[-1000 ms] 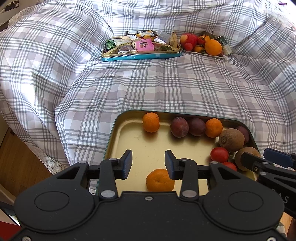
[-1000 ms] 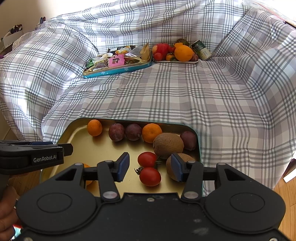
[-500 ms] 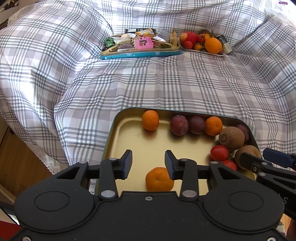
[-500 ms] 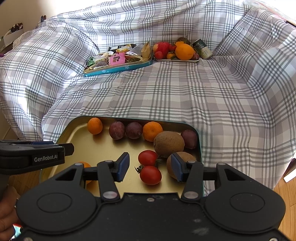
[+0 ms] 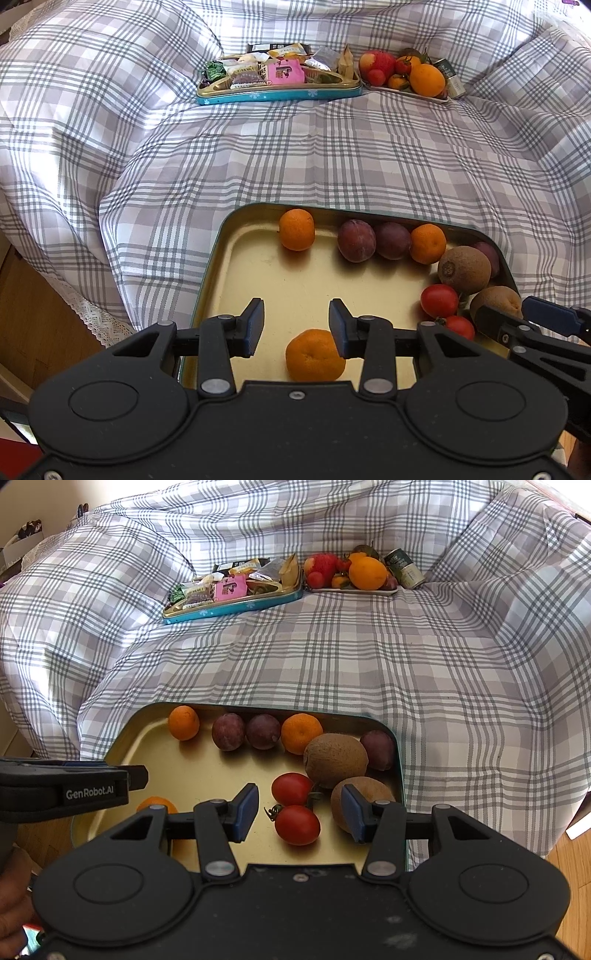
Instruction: Organize fruits
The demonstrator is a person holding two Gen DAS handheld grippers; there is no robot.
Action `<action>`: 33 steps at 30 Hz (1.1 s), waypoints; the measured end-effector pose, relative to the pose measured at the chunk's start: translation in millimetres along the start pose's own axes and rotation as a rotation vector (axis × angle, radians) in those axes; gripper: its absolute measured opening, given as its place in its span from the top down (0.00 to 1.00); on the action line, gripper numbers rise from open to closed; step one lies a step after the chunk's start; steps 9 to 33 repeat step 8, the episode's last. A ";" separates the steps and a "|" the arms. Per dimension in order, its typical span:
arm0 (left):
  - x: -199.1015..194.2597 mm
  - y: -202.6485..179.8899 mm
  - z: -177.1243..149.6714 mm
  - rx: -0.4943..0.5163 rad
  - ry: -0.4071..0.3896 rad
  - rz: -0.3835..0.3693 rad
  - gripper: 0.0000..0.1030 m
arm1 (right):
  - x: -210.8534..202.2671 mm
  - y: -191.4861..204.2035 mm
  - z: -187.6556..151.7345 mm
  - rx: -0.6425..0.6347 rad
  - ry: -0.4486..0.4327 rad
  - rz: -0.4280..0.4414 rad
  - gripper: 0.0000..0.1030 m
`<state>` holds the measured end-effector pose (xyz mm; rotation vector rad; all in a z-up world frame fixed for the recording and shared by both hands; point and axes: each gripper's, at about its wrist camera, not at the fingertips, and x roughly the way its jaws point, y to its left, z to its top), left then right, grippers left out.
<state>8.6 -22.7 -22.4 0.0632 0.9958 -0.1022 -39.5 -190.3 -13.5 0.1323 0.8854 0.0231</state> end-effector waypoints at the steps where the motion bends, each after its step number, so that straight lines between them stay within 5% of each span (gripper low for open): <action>1: 0.8 0.5 1.0 -0.002 0.002 0.000 0.54 | 1.2 0.5 0.4 0.001 0.003 -0.003 0.50; 33: 6.9 5.9 9.7 -0.011 0.015 0.006 0.54 | 11.0 1.9 8.1 0.001 0.026 -0.009 0.50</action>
